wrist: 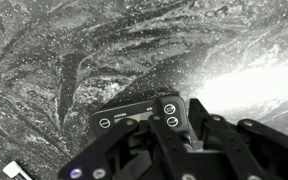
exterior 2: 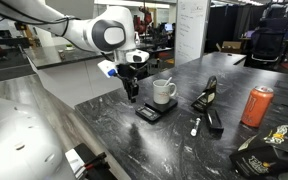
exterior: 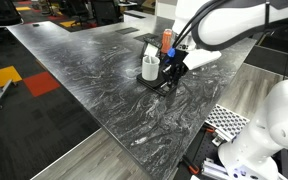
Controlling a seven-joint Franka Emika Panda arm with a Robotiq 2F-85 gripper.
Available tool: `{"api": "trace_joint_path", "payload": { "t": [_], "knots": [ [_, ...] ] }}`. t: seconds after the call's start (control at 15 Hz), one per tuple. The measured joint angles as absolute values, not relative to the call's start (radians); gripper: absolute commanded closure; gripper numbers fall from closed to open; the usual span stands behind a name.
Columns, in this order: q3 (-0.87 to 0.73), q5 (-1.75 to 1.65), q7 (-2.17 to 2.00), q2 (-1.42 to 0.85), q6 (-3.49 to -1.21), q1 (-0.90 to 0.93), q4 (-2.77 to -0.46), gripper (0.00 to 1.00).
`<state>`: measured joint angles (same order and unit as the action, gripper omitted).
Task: Press a button on the digital scale
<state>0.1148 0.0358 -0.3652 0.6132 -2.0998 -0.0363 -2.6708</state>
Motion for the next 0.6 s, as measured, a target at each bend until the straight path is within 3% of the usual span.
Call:
{"api": "trace_joint_path", "payload": {
  "t": [0.6],
  "knots": [
    [0.066,0.118,-0.347,0.539,-2.168,-0.034,-2.671,1.00]
  ]
}}
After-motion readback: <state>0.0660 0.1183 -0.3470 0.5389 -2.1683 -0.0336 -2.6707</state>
